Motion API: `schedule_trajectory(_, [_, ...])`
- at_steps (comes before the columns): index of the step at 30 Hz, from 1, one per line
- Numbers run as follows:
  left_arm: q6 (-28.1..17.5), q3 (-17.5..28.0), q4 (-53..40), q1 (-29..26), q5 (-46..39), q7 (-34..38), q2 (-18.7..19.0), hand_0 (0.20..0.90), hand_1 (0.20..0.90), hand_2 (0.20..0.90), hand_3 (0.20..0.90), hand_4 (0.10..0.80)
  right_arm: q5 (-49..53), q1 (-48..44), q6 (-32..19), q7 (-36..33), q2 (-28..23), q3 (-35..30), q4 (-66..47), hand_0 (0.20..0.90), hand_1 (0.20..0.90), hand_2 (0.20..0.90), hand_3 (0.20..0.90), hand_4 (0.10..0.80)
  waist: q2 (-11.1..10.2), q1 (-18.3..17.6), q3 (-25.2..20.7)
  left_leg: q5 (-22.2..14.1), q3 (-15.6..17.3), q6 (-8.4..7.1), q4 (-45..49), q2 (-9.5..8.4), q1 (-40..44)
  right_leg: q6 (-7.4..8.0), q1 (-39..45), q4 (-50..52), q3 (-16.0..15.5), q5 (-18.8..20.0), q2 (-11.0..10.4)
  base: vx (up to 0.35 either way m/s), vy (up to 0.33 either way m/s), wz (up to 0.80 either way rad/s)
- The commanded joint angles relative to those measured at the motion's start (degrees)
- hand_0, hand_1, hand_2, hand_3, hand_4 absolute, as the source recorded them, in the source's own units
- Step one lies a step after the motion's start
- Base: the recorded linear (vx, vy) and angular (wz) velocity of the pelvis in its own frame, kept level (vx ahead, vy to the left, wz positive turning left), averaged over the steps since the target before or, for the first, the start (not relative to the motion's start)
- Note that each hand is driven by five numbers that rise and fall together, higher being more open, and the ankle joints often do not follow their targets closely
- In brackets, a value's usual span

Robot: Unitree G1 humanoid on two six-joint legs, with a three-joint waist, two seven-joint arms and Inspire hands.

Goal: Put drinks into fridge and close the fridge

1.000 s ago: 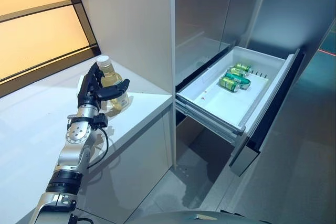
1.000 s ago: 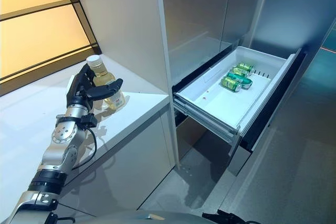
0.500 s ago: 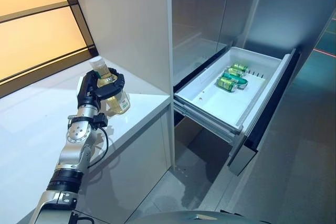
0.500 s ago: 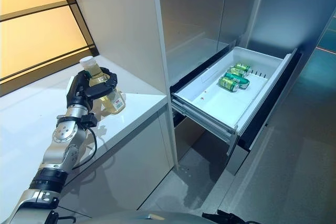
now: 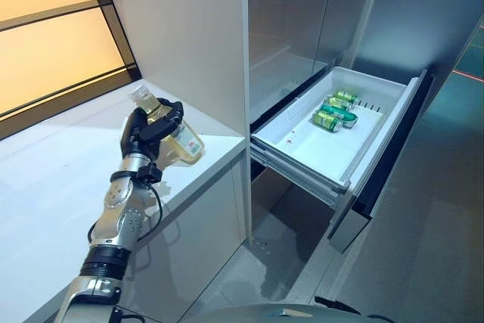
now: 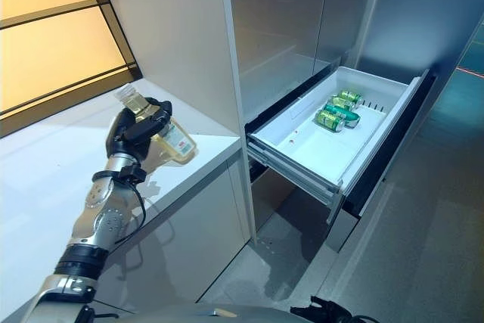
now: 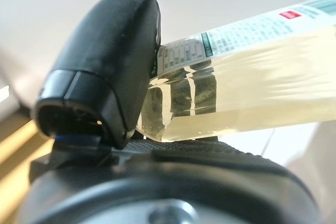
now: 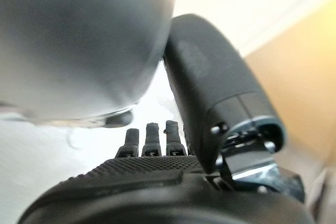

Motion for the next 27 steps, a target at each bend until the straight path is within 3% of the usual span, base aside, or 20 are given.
schedule_trajectory(1, [-4.92,1.32,-15.78,-9.17,-12.79,-13.12,-1.95,0.3,0.3,0.3,0.2,0.1,-3.35,-3.39,-3.52,0.86,3.07,2.15,-15.49,0.9,0.9,0.9,0.9,0.8,-0.54,-0.57,-0.93,-4.15,0.35,1.03,0.55,-1.48,0.24,2.75,-1.11,4.14,1.64,-1.12,-1.34,-0.08,-0.03,-0.03])
schedule_trajectory(7, [-9.01,-0.67,-21.67,-7.69,-9.13,-14.93,-1.4,0.3,0.3,0.3,0.2,0.1,-3.69,-2.91,-2.99,1.86,0.55,0.84,-35.24,0.9,0.9,0.9,0.9,0.8,-1.36,-1.12,-0.14,-3.9,0.1,0.71,0.36,-1.52,0.27,2.99,-0.88,3.57,1.59,-0.84,-1.37,-0.064,-0.028,0.01])
schedule_trajectory(12, [-14.46,-0.4,-25.37,-6.2,-0.61,-13.51,1.12,0.3,0.3,0.3,0.2,0.1,-7.27,-6.63,-2.58,0.97,-3.53,-4.75,-53.79,0.9,0.9,0.9,0.9,0.8,-1.43,-1.32,0.12,-3.85,0.25,0.58,0.34,-1.38,0.24,3.25,-0.55,2.4,1.97,-0.16,-1.33,-0.052,0.001,0.01])
schedule_trajectory(18, [-21.3,-0.19,-27.01,-5.61,14.95,-6.46,3.88,0.3,0.3,0.3,0.2,0.1,-7.94,-12.52,-5.13,0.74,-9.63,-9.84,-65.94,0.9,0.9,0.9,0.9,0.8,-1.54,-0.63,-0.17,-3.33,0.77,0.62,0.34,-1.39,-0.49,3.33,-1.16,2.1,2.42,0.59,-1.3,-0.041,0.003,-0.03])
schedule_trajectory(27, [-20.31,-3.02,-28.33,-9.69,23.84,-2.65,8.13,0.3,0.3,0.3,0.2,0.1,3.47,-20.95,2.93,5.68,-15.24,-10.6,-73.35,0.9,0.9,0.9,0.9,0.8,-2.1,-0.4,-0.51,-3.31,1.25,0.56,0.34,-1.37,-0.6,3.33,-1.56,2.41,2.58,0.61,-1.24,-0.007,-0.002,-0.01])
